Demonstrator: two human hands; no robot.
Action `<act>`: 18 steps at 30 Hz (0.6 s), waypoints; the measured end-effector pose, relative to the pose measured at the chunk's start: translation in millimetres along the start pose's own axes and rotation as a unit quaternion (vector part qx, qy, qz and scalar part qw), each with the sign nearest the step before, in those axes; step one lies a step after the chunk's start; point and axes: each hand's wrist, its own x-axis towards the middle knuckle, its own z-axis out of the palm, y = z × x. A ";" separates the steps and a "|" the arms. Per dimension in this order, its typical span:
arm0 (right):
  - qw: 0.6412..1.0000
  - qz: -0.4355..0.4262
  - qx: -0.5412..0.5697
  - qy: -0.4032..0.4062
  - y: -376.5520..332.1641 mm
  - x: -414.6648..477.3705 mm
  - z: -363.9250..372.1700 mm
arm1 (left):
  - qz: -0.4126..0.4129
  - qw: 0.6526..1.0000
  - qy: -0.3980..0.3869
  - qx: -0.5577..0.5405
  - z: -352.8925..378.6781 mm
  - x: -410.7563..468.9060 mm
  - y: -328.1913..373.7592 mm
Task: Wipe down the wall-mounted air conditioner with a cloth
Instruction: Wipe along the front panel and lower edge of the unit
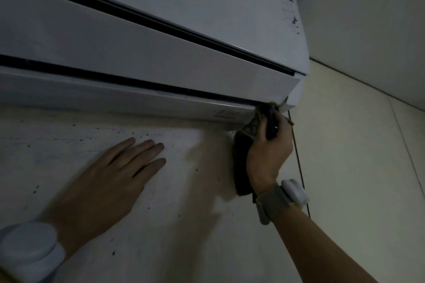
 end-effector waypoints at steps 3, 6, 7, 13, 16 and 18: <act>0.999 -0.040 -0.027 -0.025 -6.7 3.7 -6.1 | 0.003 1.000 -0.005 0.001 4.3 -0.6 -1.6; 0.986 -0.125 -0.060 -0.094 -18.2 1.3 -10.1 | 0.008 1.000 0.000 -0.007 9.7 -0.4 -3.5; 0.979 -0.152 -0.065 -0.122 -22.1 0.0 -10.9 | 0.008 1.000 0.002 -0.008 10.5 -0.2 -3.5; 0.986 -0.099 -0.083 -0.103 -6.8 18.2 -25.4 | 0.014 1.000 0.003 0.007 12.6 -4.7 -7.0; 0.990 -0.073 -0.095 -0.081 -1.2 15.7 -22.9 | 0.023 0.999 -0.009 0.021 5.9 -4.6 -7.5; 0.987 -0.091 -0.099 -0.084 -6.3 9.2 -16.6 | 0.032 0.999 -0.013 0.040 1.6 -5.7 -9.3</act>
